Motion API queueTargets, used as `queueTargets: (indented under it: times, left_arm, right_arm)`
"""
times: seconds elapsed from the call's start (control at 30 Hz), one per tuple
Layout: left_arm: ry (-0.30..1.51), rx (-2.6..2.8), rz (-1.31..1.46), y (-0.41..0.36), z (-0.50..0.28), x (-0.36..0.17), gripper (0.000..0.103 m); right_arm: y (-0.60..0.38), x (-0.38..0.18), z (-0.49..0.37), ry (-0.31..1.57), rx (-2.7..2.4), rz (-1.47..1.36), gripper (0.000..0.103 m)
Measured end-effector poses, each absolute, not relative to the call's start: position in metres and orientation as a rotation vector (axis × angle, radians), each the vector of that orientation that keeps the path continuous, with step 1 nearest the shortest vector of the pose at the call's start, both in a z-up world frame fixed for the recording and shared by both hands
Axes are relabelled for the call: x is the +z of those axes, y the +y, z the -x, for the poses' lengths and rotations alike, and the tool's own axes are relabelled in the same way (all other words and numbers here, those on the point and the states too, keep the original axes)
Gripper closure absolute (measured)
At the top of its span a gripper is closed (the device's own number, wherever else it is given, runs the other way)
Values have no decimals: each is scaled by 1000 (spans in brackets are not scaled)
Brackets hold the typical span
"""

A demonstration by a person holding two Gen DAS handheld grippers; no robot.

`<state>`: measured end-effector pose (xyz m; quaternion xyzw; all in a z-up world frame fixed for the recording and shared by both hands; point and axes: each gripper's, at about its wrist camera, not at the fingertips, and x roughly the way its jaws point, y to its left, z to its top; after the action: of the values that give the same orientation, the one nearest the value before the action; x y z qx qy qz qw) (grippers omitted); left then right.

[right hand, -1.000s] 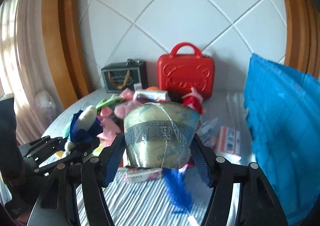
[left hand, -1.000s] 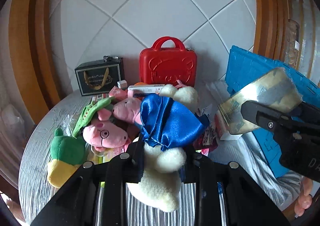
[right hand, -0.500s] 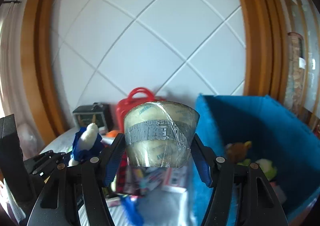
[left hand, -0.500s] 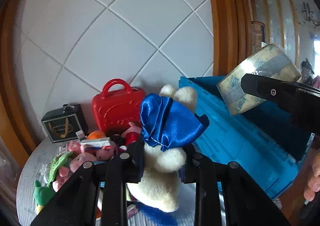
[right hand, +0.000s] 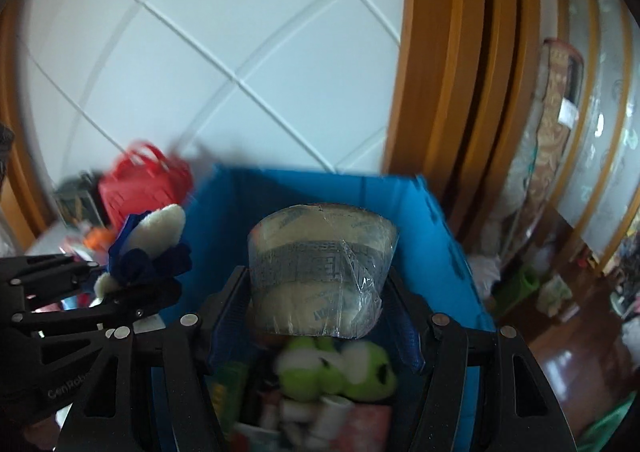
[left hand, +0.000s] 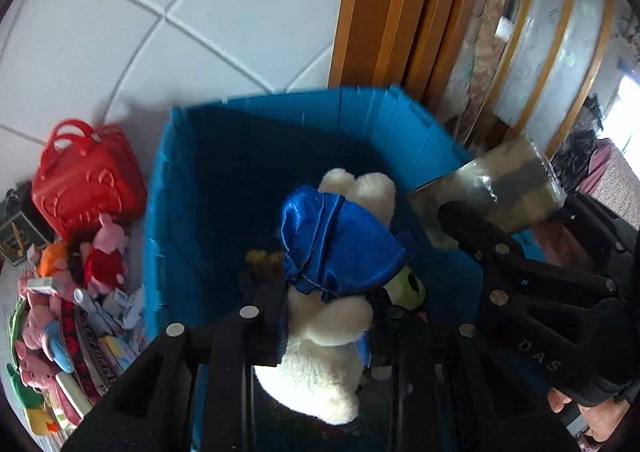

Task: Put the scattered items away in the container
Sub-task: 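Carry the white plush and tape roll into the blue crate and open both tools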

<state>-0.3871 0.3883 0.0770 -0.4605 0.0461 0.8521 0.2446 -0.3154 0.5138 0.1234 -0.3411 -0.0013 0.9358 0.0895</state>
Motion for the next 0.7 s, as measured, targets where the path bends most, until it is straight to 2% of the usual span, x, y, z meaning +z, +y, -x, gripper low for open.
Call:
queueTargets:
  times: [0.1, 0.23, 0.37, 0.53, 0.63, 0.7]
  left_arm:
    - [217, 2265, 1529, 419, 409, 17, 78]
    - [274, 2106, 1841, 435, 418, -59, 78]
    - [353, 1988, 2004, 442, 413, -96, 78]
    - [349, 1849, 2142, 435, 413, -123, 75]
    - [366, 1807, 2173, 438, 408, -130, 63]
    - [387, 1799, 2168, 440, 406, -131, 40]
  right_arm:
    - [549, 64, 350, -70, 2653, 1297, 38]
    - [570, -23, 366, -44, 2505, 1713, 39]
    - [566, -84, 360, -125, 2358, 2037, 39]
    - [569, -116, 360, -151, 2264, 2187, 38]
    - [577, -126, 365, -135, 2209, 2242, 36]
    - [576, -133, 367, -132, 2186, 2276, 35]
